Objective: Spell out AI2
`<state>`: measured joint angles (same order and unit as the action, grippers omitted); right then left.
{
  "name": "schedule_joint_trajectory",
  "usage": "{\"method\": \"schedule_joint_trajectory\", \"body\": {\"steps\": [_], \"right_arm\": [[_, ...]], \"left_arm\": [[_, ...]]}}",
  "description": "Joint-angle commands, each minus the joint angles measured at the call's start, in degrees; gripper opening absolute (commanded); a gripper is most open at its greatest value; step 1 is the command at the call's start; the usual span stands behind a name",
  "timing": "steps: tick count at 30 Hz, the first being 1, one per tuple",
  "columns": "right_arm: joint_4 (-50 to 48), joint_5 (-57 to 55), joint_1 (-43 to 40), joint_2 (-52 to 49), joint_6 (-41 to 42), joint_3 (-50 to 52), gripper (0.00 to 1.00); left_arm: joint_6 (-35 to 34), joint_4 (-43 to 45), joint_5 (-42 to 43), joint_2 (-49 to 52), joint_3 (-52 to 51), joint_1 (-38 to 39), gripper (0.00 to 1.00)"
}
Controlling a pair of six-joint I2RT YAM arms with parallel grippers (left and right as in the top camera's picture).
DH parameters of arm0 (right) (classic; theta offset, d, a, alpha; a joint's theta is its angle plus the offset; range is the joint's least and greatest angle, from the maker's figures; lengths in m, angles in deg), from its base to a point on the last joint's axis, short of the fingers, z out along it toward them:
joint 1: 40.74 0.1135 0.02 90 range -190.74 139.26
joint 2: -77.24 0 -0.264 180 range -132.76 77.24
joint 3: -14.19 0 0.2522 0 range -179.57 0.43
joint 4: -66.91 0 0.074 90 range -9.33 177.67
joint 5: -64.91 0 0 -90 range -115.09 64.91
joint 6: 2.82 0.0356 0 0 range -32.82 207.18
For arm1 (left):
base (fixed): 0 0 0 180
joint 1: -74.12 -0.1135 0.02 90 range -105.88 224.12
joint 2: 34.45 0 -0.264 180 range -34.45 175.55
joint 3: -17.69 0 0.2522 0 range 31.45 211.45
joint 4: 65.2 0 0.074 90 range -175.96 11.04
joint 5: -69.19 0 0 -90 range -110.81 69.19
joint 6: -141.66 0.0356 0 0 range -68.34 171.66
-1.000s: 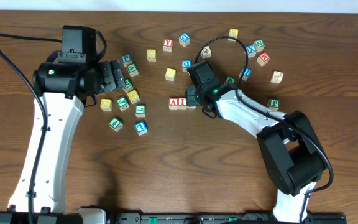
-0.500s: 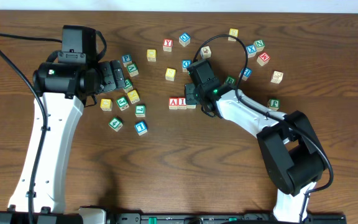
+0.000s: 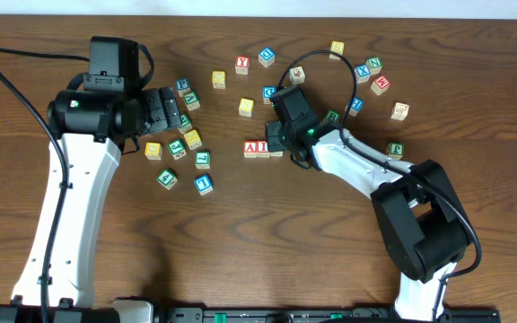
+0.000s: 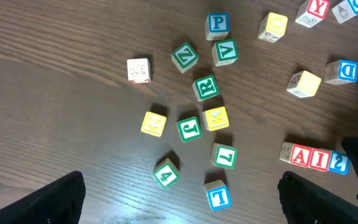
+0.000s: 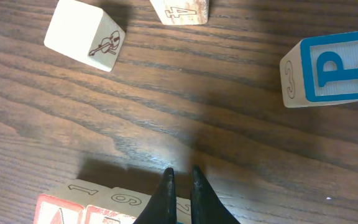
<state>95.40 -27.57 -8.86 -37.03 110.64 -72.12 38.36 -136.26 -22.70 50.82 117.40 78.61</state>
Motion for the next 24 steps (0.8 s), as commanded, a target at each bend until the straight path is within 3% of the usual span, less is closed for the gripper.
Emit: {"method": "schedule_joint_trajectory", "body": {"steps": [1,24], "right_arm": [[0.1,0.7,0.6,-0.2,-1.6,0.2,0.04],[0.9,1.4,1.1,-0.2,-2.8,0.2,0.04]], "left_arm": [[-0.3,-0.3,-0.7,-0.3,1.3,-0.2,0.98],[-0.3,-0.3,-0.7,-0.3,1.3,-0.2,0.97]]}}
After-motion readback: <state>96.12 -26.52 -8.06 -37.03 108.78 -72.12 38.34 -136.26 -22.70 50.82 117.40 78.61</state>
